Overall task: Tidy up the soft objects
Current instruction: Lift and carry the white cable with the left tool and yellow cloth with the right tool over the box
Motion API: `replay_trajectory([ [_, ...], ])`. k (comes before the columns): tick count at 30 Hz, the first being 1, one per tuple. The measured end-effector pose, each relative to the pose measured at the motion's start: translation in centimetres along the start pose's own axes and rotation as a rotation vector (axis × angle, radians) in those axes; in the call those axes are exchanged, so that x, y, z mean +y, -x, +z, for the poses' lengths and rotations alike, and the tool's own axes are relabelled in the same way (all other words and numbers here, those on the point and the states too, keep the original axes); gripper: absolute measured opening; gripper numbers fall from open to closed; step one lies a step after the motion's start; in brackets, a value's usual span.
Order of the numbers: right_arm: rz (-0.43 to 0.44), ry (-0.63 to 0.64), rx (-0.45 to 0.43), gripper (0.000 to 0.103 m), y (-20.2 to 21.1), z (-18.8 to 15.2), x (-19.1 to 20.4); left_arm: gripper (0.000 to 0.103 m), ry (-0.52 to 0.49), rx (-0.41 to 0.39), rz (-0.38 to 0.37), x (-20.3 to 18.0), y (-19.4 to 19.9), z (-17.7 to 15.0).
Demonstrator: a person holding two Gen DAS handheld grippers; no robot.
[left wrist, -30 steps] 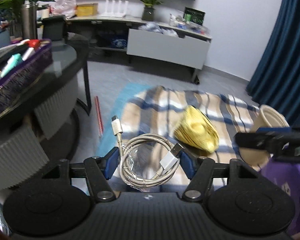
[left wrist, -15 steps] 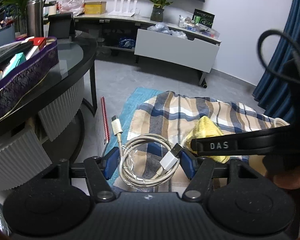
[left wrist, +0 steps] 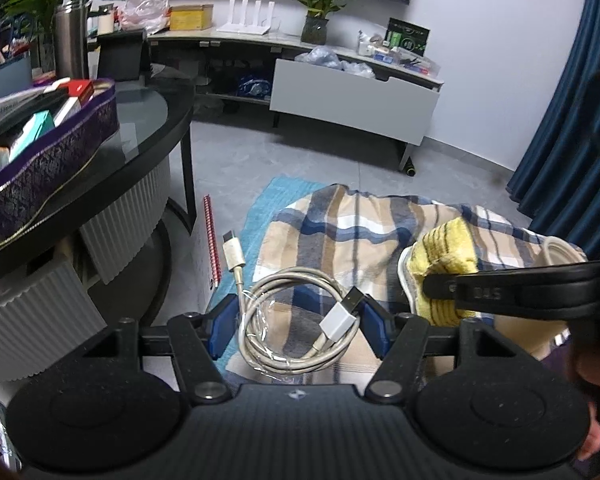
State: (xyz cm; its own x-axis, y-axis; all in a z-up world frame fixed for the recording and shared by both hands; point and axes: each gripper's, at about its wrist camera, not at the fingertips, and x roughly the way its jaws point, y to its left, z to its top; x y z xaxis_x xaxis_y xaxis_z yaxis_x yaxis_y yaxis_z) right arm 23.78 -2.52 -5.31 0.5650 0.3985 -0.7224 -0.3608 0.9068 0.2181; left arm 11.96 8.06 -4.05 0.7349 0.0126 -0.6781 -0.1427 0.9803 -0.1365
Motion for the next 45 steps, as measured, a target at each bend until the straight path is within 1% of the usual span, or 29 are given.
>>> replay_trajectory([
  [7, 0.019, -0.002, -0.107, 0.016, 6.8, -1.7, -0.1, 0.065, -0.032, -0.032, -0.007, -1.6, 2.9, -0.3],
  [10, 0.002, 0.009, -0.144, 0.016, 9.5, -3.1, -0.1, 0.065, -0.045, -0.043, -0.012, -2.4, 4.3, -0.6],
  [13, 0.008, -0.006, -0.169, 0.016, 11.7, -4.3, -0.2, 0.065, -0.056, -0.05, -0.02, -3.2, 5.5, -0.9],
  [18, -0.013, -0.015, -0.2, 0.016, 14.7, -6.5, -0.2, 0.065, -0.069, -0.057, -0.028, -4.3, 7.1, -1.8],
  [26, -0.025, -0.038, -0.227, 0.016, 17.6, -9.0, -0.9, 0.065, -0.087, -0.061, -0.043, -5.6, 8.8, -2.7],
  [39, -0.064, -0.062, -0.268, 0.016, 20.8, -10.7, -2.8, 0.065, -0.129, -0.075, -0.101, -8.2, 10.1, -3.3],
  [45, -0.086, -0.084, -0.285, 0.016, 21.9, -11.3, -4.0, 0.065, -0.155, -0.08, -0.113, -9.4, 10.3, -3.6],
])
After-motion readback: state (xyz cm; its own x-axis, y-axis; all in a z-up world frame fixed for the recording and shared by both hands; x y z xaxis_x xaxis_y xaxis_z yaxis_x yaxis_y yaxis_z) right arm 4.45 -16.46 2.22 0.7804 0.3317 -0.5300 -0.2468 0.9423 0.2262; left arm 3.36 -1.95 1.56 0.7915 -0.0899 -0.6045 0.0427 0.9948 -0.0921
